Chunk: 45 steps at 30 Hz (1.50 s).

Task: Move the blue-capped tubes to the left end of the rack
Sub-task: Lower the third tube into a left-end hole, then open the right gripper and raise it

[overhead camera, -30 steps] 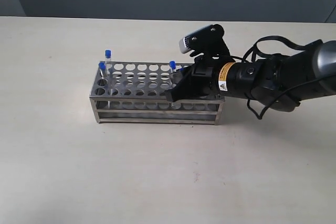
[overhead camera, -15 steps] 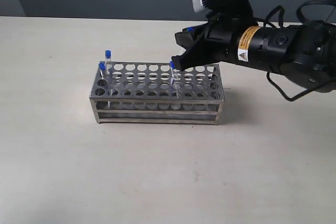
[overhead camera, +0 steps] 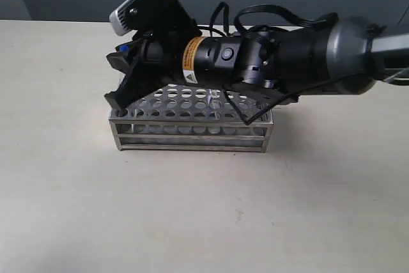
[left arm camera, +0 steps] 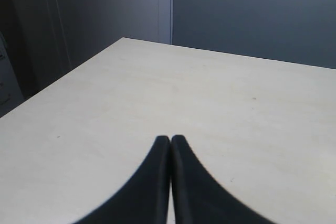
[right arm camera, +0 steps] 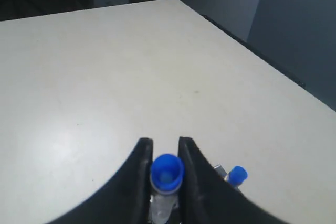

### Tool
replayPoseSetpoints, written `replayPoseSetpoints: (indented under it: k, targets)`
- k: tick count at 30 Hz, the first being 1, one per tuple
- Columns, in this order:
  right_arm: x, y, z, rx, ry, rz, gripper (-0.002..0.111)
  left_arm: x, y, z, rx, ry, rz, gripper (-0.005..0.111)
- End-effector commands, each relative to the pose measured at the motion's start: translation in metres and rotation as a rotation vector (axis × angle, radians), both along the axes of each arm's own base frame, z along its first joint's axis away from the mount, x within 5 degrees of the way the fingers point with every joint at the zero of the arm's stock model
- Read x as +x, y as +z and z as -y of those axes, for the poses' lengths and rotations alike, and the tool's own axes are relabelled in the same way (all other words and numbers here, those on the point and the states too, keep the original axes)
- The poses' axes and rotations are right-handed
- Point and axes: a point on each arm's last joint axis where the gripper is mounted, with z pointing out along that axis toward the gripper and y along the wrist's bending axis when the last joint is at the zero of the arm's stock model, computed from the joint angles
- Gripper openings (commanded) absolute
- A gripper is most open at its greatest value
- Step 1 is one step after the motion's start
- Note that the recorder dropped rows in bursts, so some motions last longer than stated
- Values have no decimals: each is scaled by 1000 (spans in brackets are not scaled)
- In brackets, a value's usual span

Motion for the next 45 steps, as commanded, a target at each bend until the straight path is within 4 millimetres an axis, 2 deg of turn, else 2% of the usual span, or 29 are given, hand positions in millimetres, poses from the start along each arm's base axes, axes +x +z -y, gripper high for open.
replayPoseSetpoints:
  k: [1,8,20,27,33,36,39,42,45]
  targets:
    - [5,-9,-9,-45,-1,2,-1,0,0,0,-2,3,3,1]
    - [8,-32,-14,-81,4,-28,-1,0,0,0,-2,3,3,1]
    - [11,-54,-24,-75,32,-51,0,0,0,0,-2,3,3,1]
    - [16,-45,-29,-51,29,-29,35,0,0,0,-2,3,3,1]
    - [18,-39,-31,-43,24,-18,38,0,0,0,-2,3,3,1]
    - [20,-28,-25,-82,-32,-23,38,0,0,0,-2,3,3,1]
    - [28,-9,-10,-107,-106,-15,37,0,0,0,-2,3,3,1]
    - [43,7,14,-60,-176,-16,36,0,0,0,-2,3,3,1]
    - [62,9,46,-38,-271,-43,36,0,0,0,-2,3,3,1]
